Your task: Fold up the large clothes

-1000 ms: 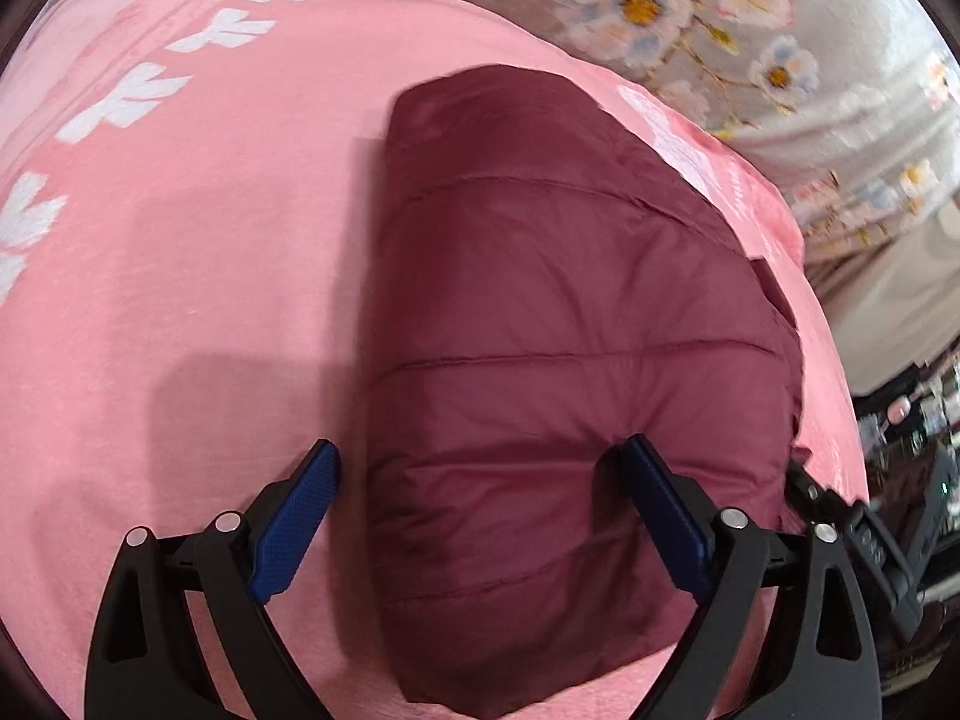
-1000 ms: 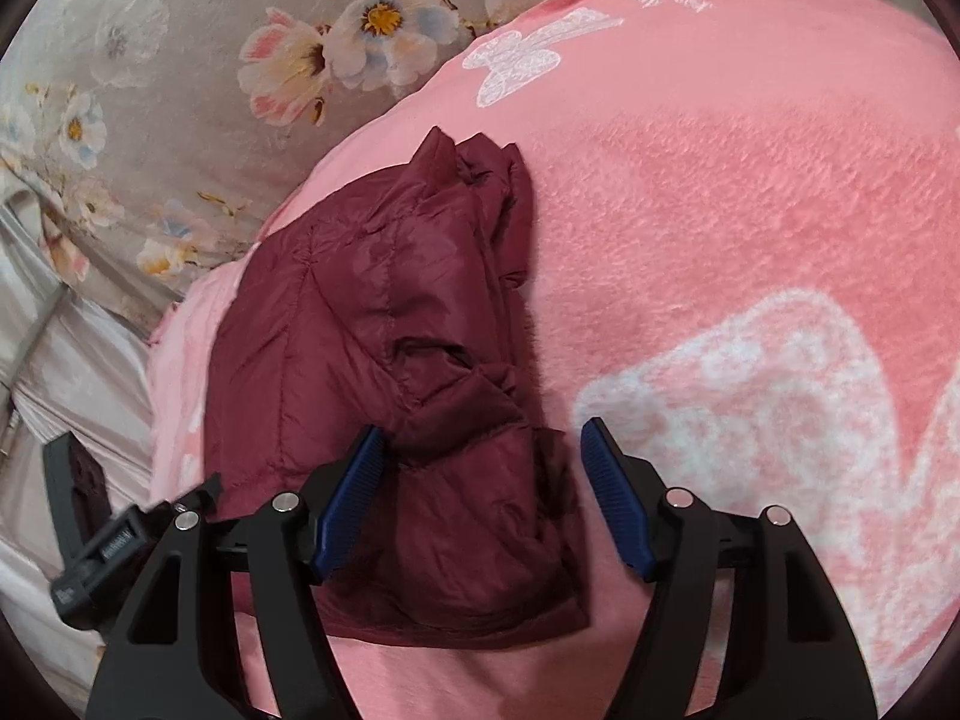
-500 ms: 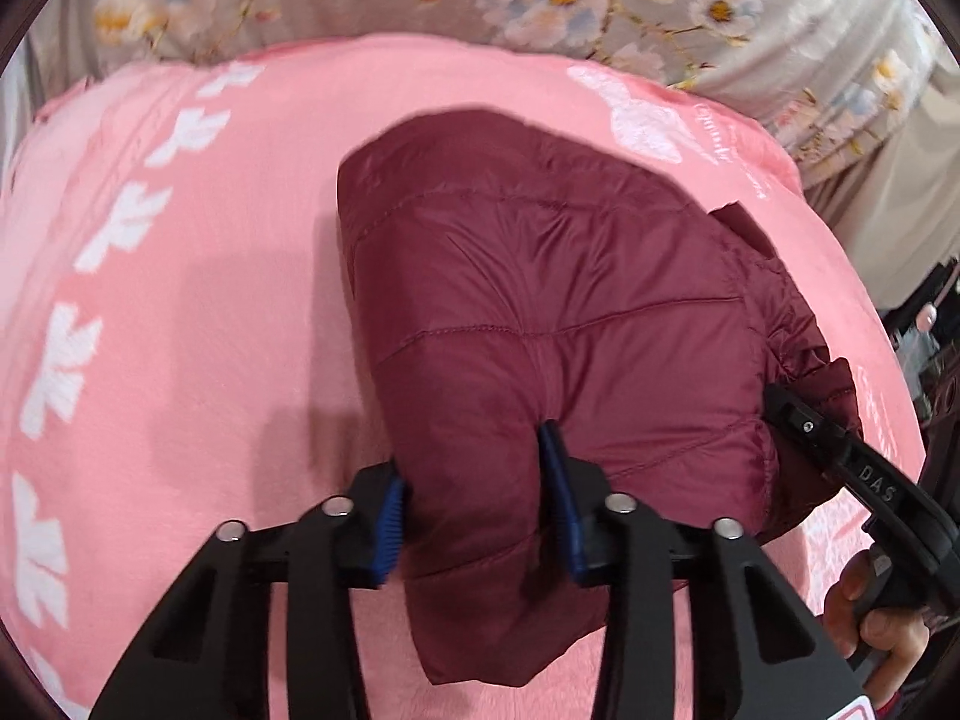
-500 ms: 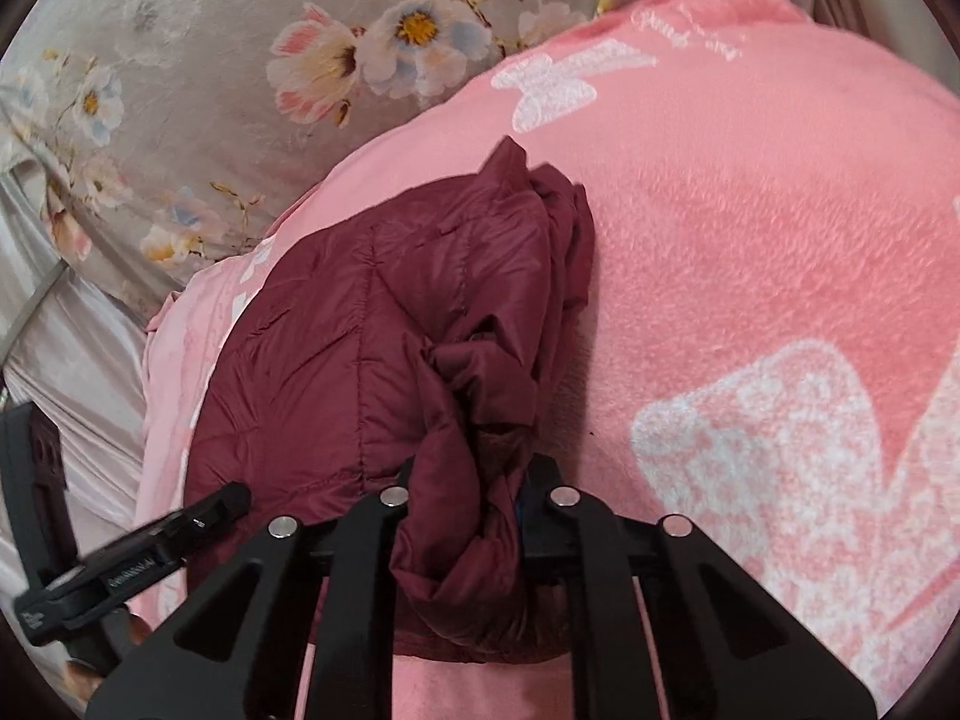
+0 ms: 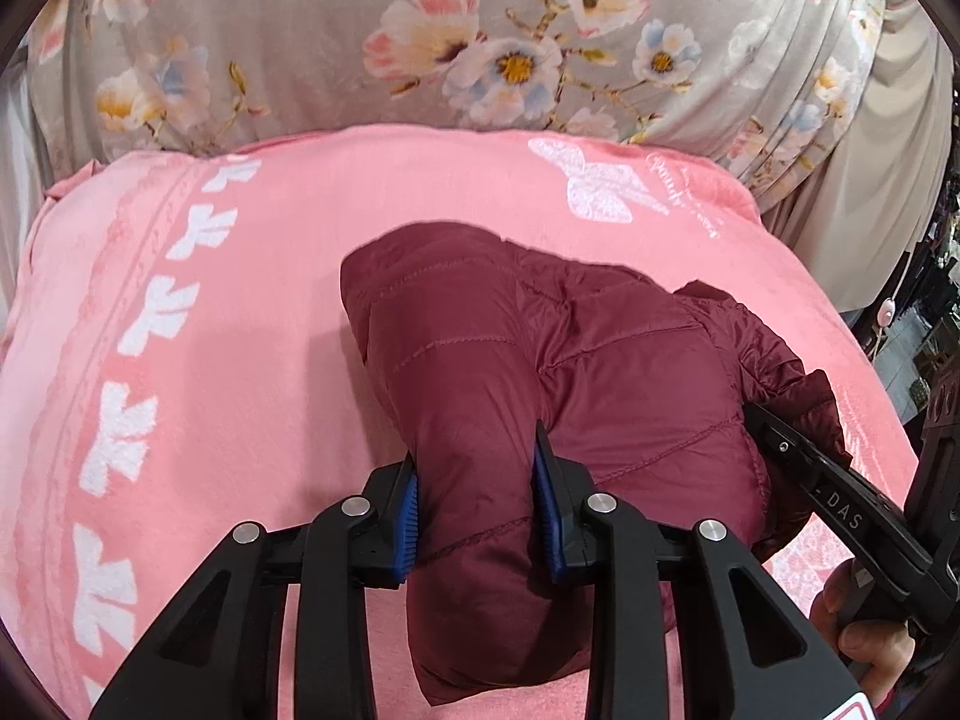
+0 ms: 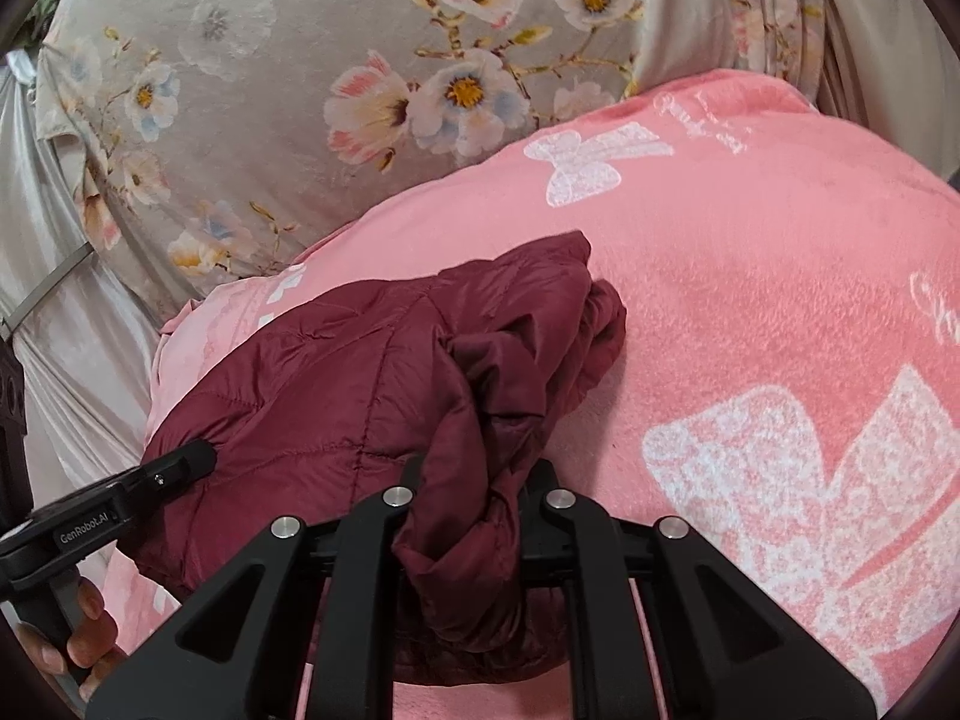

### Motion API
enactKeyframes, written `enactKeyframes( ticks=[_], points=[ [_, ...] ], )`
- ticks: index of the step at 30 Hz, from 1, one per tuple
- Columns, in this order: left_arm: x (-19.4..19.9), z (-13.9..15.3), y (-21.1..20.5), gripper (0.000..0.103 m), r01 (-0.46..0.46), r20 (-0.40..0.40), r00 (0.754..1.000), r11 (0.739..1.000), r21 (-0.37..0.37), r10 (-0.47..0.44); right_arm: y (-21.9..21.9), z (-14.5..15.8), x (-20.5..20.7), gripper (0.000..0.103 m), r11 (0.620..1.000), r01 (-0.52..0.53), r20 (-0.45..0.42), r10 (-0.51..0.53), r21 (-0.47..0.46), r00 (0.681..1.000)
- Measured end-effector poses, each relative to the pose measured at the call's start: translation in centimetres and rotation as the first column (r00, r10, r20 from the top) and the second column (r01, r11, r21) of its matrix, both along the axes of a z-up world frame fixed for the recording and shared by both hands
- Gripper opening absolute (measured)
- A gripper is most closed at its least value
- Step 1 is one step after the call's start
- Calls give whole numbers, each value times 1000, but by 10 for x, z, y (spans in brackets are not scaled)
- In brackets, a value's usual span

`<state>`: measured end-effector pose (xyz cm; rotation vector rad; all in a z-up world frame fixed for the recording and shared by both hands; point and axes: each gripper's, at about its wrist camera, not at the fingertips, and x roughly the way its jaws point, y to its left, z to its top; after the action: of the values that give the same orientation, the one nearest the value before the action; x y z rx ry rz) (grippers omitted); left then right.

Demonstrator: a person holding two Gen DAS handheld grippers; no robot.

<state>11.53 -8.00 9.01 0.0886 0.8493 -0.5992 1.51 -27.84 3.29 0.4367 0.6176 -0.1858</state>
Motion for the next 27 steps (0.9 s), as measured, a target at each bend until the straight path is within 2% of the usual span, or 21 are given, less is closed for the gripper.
enactKeyframes(
  ticks=[5, 10, 16, 20, 21, 23, 24, 26, 27],
  points=[
    [7, 22, 12, 27, -1, 55, 998, 1000, -23, 2, 12, 25, 12, 11, 998, -28, 38, 29, -50, 999],
    [20, 46, 24, 27, -8, 144, 990, 1000, -27, 12, 30, 57, 39, 11, 989, -72, 94, 84, -125, 992],
    [57, 78, 44, 23, -35, 269, 962, 998, -57, 49, 61, 97, 86, 11, 967, -103, 185, 149, -235, 972],
    [96, 99, 60, 16, -56, 343, 935, 993, -106, 89, 80, 115, 128, 11, 949, -115, 267, 197, -293, 943],
    [101, 102, 62, 3, -56, 359, 928, 992, -115, 94, 83, 117, 140, 11, 947, -123, 293, 212, -296, 932],
    [121, 109, 69, 0, -4, 392, 918, 987, -161, 68, 91, 117, 162, 10, 945, -148, 326, 244, -291, 913],
    [133, 108, 69, 0, -10, 391, 918, 988, -155, 70, 99, 111, 179, 10, 936, -176, 328, 277, -305, 903],
    [156, 92, 67, 0, -46, 379, 921, 992, -119, 88, 117, 84, 212, 10, 915, -183, 252, 284, -359, 925],
    [166, 80, 67, 0, -78, 347, 932, 992, -95, 107, 116, 59, 228, 10, 925, -200, 195, 272, -322, 942]
  ],
)
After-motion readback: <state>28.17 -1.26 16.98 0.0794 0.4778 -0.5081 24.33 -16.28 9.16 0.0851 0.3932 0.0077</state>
